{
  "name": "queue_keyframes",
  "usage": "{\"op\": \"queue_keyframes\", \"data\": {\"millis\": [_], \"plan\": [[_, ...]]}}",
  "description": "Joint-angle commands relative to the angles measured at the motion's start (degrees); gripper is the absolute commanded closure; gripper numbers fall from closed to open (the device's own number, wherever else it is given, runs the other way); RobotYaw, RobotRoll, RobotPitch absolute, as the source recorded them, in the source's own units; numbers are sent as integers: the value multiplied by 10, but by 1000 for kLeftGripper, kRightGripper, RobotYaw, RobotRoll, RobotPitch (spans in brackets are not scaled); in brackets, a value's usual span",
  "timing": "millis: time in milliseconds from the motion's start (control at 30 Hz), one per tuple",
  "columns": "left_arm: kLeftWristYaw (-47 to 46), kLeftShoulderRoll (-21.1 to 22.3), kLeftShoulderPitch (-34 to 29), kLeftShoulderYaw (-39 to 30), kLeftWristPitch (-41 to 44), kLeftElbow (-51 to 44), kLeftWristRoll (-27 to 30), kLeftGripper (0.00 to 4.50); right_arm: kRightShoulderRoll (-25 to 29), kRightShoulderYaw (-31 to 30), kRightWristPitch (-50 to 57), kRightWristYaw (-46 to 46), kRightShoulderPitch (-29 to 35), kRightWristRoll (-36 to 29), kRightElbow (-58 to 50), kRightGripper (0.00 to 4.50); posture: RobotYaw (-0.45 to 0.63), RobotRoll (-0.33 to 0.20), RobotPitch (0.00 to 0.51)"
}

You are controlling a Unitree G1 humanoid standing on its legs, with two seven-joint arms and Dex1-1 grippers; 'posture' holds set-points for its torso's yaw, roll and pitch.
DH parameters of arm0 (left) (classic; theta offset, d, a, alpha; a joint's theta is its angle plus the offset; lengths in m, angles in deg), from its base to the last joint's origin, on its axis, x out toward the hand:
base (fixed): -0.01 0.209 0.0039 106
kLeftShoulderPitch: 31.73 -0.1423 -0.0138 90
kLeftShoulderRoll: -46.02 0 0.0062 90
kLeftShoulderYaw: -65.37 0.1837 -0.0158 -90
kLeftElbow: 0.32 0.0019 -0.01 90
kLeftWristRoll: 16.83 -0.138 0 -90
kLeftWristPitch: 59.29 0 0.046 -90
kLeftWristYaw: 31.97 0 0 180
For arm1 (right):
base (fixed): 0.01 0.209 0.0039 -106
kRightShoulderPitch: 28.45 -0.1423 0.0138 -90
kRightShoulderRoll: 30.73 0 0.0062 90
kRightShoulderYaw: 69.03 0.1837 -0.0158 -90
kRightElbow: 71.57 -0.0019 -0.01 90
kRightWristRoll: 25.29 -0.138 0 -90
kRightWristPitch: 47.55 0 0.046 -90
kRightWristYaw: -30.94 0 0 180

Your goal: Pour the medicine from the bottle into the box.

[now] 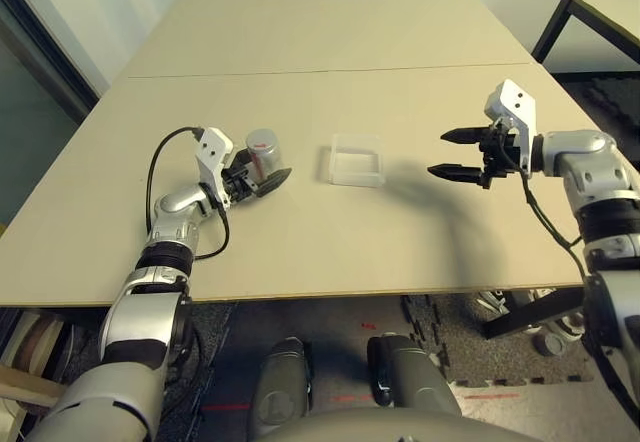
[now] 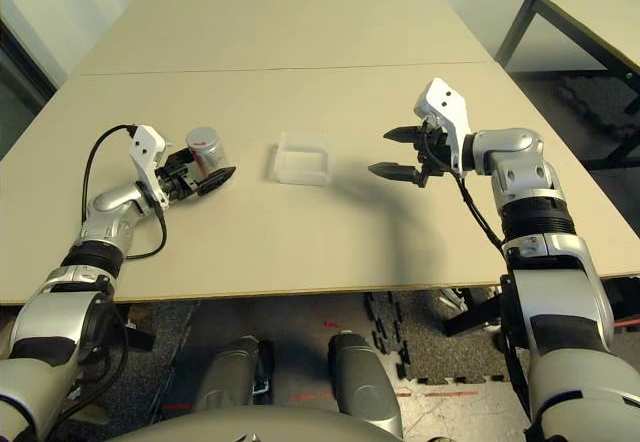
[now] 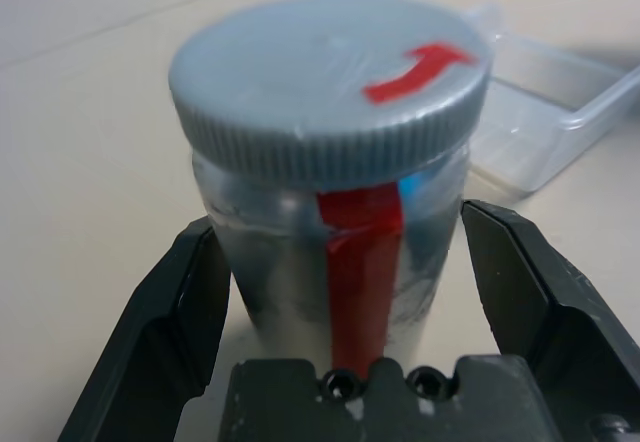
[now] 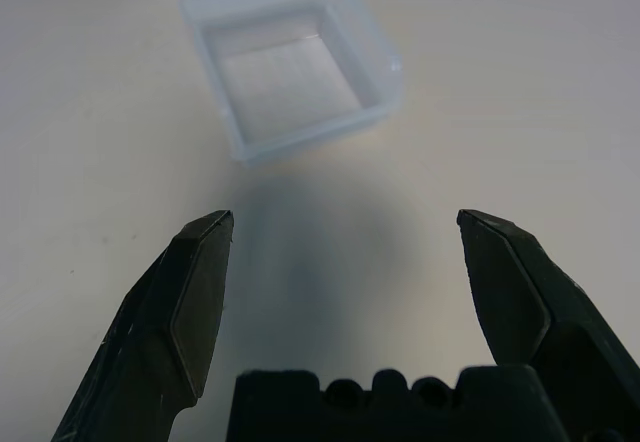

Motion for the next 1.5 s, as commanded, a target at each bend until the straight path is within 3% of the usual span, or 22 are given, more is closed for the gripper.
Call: {"op": "queue_keyframes", "data": {"millis": [33,133,267,633,867,1133,1500], "plan": [[-8,-9,18,-5,-4,26,-8,0,11,-1,12,1,9,-7,-21,41,-191,0,65],[3,-17,27,-5,-8,37,-6,623,10,-3,20,2,14,-9,-33,0,-197,0,70],[13,-13,39,-4,0,37,-9,1900,9,-1,26,-1,18,-16,-48,0,-195,0,71],[122,16,42,-3,73,-45,16,1895,-33,-13,58,7,-15,-35,-49,0,-107,0,76],[174,32,-9,7,185,-216,52,1895,-95,-41,151,-3,-47,-67,-114,0,-50,0,76],[186,32,-59,29,280,-359,77,1895,-164,-58,241,63,-89,-76,-149,0,-27,0,63],[191,28,-53,61,285,-360,68,1895,-209,-66,322,102,-75,-126,-257,0,-49,0,60]]}}
